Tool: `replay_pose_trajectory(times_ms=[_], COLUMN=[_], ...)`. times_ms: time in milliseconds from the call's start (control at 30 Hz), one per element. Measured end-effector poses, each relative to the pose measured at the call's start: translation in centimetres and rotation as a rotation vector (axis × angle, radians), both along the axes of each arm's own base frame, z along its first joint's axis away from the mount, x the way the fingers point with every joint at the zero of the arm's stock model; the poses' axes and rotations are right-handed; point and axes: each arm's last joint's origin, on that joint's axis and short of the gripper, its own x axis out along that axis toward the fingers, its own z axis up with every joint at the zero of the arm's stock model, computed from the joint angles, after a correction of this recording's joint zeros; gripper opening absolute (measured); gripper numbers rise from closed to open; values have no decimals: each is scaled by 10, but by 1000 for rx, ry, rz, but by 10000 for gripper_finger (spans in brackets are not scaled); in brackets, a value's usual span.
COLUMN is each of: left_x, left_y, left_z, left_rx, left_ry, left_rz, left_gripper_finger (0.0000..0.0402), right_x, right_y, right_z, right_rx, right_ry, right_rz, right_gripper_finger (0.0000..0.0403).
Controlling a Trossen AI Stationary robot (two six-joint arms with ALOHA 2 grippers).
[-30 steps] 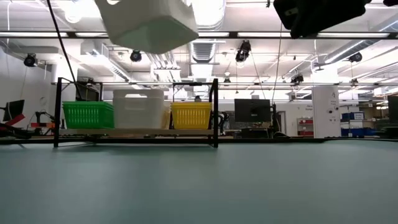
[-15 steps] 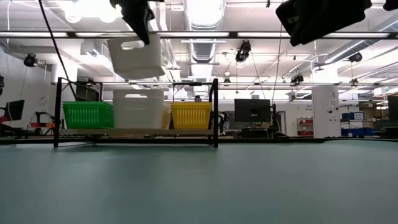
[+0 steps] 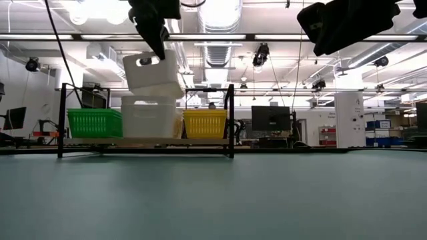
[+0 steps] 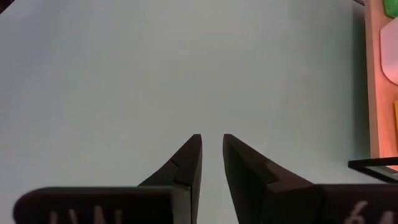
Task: Stack baskets on shelf by color
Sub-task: Stack the white bin on the top of the white bin on the shelf
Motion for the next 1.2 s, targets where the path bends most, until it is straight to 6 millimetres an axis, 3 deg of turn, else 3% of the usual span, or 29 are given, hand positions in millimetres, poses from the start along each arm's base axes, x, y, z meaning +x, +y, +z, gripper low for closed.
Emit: replay_pose_trajectory(times_ms=[267, 1200], left_x=[10, 18], left_y=[6, 20], left_z=[-13, -29], left_rx=[-24, -15], left_ry=[57, 132], left_rz=[6, 49], left_gripper_finger=[0, 0], right_x=[0, 0], right_y=[0, 0], right_z=[-1, -1], right_rx=[6, 18], right_ry=[3, 3], right_rz=[-7, -19], right_gripper_finger=[48, 47])
